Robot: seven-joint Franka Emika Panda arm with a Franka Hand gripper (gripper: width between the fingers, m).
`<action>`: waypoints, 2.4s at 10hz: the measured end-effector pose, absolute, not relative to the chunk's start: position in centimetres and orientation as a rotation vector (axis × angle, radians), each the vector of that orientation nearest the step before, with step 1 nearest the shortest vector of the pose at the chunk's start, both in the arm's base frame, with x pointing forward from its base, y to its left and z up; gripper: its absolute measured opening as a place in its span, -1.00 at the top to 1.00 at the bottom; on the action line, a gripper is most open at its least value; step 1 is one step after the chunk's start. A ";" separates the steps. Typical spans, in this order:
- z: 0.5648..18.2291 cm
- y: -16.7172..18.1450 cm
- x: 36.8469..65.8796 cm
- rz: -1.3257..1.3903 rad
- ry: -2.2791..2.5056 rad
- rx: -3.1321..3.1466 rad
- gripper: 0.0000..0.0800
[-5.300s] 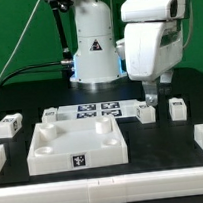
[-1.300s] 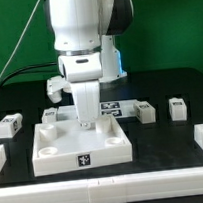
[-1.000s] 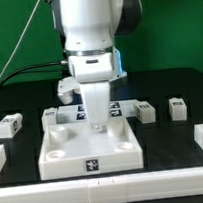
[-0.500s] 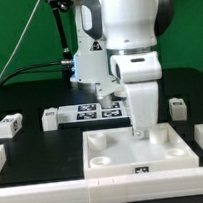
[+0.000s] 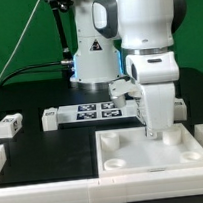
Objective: Assemble one leg
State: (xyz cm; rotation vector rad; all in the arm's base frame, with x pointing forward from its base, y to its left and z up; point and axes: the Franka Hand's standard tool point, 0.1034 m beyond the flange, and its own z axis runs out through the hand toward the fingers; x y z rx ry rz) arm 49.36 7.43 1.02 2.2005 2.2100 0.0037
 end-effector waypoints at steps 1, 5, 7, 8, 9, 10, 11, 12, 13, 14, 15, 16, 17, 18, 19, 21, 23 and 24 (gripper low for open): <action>1.0 8.0 49.4 -0.003 2.218 2.194 0.85; 1.0 8.6 49.2 -0.042 2.231 2.195 0.85; 1.0 8.6 49.2 -0.042 2.230 2.195 0.66; 1.0 8.5 49.2 -0.042 2.230 2.195 0.32; 1.0 8.5 49.2 -0.042 2.230 2.195 -0.14; 1.0 8.5 49.2 -0.042 2.230 2.196 -0.45; 1.0 8.5 49.2 -0.042 2.229 2.196 -0.45; 1.0 8.5 49.2 -0.042 2.229 2.196 -0.59; 1.0 8.5 49.2 -0.042 2.229 2.196 -0.61; 1.0 8.5 49.2 -0.042 2.229 2.196 -0.61; 1.0 8.5 49.2 -0.042 2.229 2.196 -0.62; 1.4 8.8 49.2 -0.036 2.192 2.228 -0.62; 2.6 9.5 48.9 -0.020 2.134 2.268 -0.62; 4.0 10.2 48.4 -0.004 2.097 2.287 -0.62; 5.3 11.0 47.9 0.013 2.078 2.289 -0.62; 6.4 11.9 47.4 0.032 2.033 2.317 -0.62; 6.3 11.9 47.3 0.031 1.962 2.383 -0.62; 6.3 11.9 47.3 0.038 1.794 2.519 -0.62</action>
Offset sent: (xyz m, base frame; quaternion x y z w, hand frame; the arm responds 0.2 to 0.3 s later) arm 0.0000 0.0000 0.0000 0.0000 0.0000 0.0000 1.0000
